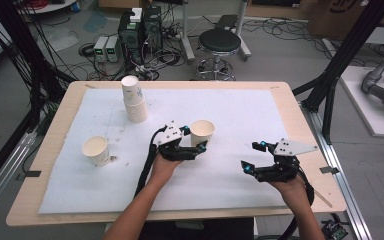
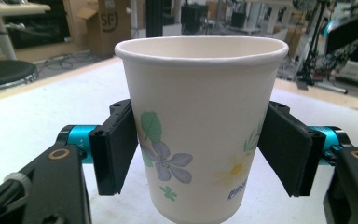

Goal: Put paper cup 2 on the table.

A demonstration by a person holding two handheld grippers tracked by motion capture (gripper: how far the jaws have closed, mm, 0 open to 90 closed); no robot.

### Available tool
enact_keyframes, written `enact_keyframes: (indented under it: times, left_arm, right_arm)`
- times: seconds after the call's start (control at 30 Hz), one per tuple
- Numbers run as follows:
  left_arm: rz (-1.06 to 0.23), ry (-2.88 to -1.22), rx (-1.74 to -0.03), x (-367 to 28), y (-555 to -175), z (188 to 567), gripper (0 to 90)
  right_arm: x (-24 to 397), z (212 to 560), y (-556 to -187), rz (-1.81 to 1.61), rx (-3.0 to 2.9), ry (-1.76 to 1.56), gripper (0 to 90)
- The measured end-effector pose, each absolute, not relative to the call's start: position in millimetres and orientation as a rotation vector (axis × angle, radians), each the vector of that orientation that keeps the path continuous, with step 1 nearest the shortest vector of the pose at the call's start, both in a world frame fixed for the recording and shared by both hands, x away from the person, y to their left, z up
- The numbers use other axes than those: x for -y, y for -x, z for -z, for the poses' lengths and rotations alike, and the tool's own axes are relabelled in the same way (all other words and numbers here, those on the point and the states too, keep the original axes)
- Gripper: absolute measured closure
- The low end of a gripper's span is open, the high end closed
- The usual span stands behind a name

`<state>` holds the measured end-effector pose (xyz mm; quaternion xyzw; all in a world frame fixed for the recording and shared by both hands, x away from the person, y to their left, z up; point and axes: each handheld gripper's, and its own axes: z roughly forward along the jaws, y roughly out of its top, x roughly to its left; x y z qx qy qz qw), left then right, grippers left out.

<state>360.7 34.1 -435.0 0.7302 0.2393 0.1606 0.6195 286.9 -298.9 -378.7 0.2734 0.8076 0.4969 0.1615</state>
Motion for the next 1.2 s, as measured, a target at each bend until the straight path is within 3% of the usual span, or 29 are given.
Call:
enact_keyframes:
  times: [0.47, 0.97, 1.2]
  left_arm:
    - [-0.403, -1.921, -0.598, -18.1, -363.2, 450.0, 32.0]
    - [-0.367, -1.951, -0.656, -32.8, -357.2, 453.7, 30.9]
    - [-0.291, -1.869, -0.671, -50.2, -353.2, 454.5, 19.9]
  right_arm:
    - [298.6, 378.3, -286.4, -1.424, -2.305, -0.779, 21.6]
    - [299.1, 378.4, -285.3, -1.418, -2.304, -0.779, 21.6]
    - [299.1, 381.5, -285.3, -1.394, -2.309, -0.772, 21.5]
